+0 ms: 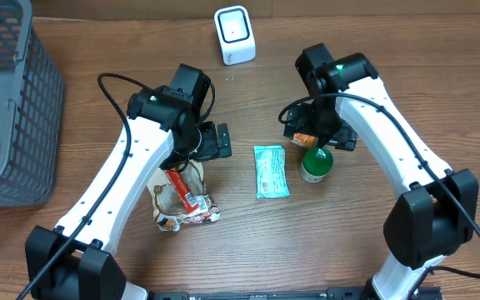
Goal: Scan the item barcode
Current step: 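Lower the right gripper onto the jar and close around it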
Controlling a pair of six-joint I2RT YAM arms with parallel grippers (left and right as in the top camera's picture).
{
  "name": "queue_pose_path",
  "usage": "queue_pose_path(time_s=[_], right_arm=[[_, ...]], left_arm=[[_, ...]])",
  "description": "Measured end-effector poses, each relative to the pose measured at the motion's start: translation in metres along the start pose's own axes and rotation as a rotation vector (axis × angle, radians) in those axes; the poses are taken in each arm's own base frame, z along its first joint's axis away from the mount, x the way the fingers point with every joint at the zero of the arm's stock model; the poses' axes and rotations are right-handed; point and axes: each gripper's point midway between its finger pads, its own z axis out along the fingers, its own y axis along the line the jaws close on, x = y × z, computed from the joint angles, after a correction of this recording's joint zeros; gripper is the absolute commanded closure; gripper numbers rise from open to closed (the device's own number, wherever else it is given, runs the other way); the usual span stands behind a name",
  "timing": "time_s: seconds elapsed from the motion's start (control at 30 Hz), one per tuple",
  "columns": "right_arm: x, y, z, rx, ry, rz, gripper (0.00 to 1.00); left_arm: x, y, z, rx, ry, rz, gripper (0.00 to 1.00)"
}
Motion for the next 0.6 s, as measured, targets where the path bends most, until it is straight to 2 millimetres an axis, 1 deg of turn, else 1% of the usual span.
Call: queue_pose_path(time_s=[0.13, 0.3, 0.5, 0.6], right_arm=[[0.006, -0.008, 0.014, 0.036, 0.024, 0.017, 0.00], [0.011, -0.011, 0.035, 0.049, 0.036, 0.026, 0.00], [0.015, -0.014, 0.056, 0.056, 0.039, 0.028, 0.00], [0.016, -0.014, 0.065, 0.055, 0.037, 0.028, 0.02]], left_arm=[[0.000, 0.000, 0.000, 0.000, 0.000, 0.000, 0.00], [0.000, 0.000, 0.000, 0.000, 0.000, 0.000, 0.00], [0.000, 0.000, 0.000, 0.000, 0.000, 0.000, 0.01], [0.000, 0.000, 0.000, 0.000, 0.000, 0.000, 0.00]])
